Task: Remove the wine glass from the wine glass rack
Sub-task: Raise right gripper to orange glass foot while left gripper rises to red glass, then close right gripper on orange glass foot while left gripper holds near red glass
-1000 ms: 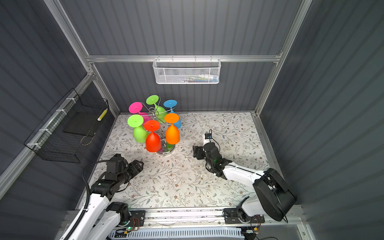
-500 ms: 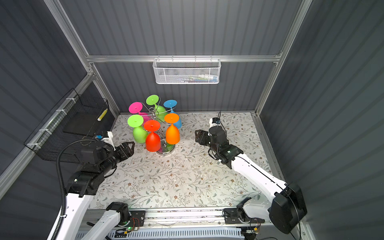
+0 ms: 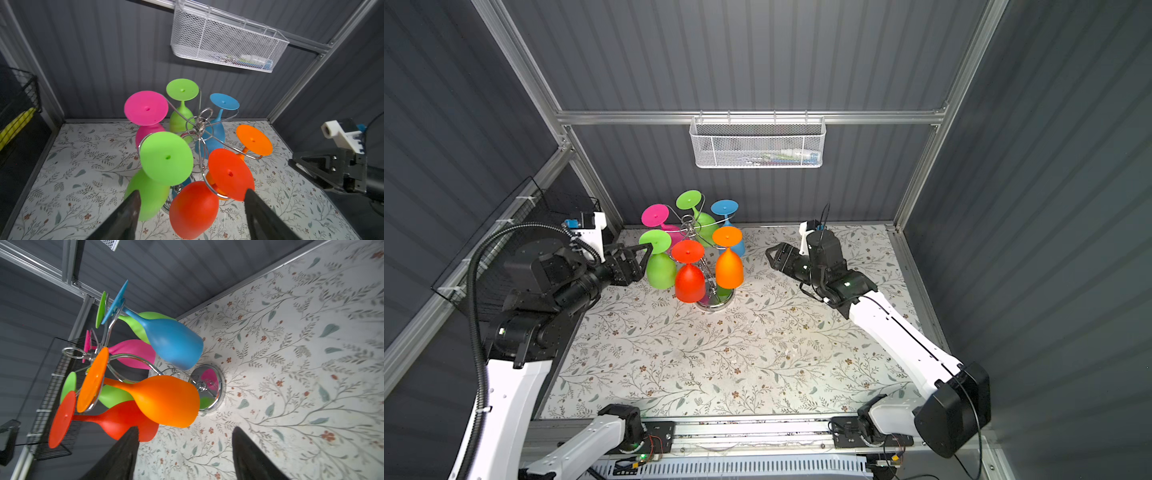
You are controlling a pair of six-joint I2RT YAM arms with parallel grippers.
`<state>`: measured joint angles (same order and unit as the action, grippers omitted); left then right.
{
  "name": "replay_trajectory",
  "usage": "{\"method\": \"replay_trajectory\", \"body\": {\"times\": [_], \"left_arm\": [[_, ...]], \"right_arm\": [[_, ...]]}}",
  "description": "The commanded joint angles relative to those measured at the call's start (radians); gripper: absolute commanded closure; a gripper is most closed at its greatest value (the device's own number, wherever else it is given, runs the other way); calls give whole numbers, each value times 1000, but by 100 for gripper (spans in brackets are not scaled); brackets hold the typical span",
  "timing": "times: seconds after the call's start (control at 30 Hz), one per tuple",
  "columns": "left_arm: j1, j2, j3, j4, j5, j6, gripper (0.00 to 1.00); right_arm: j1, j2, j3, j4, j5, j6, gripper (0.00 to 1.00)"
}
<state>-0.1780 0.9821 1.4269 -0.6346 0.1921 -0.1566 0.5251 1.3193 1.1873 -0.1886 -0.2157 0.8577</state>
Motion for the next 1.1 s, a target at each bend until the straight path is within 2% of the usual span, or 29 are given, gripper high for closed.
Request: {"method": "replay_trajectory", "body": {"times": [0.0, 0.13, 0.27, 0.77, 1.07], "left_arm": [[-8, 58, 66, 64, 167, 86, 22], [-9, 77, 51, 101, 267, 131, 21], [-21, 45, -45, 155, 342, 180, 21], [-21, -31, -223, 288, 389, 191, 20], [-21, -59, -276, 327, 347, 191, 20]], "right_arm": [[5, 28, 39, 70, -108, 117, 32], [23, 48, 45, 145, -110, 196, 35], [38, 74, 72, 178, -111, 227, 36], [77, 164, 181, 194, -90, 295, 50], [84, 208, 214, 215, -111, 327, 56]]}}
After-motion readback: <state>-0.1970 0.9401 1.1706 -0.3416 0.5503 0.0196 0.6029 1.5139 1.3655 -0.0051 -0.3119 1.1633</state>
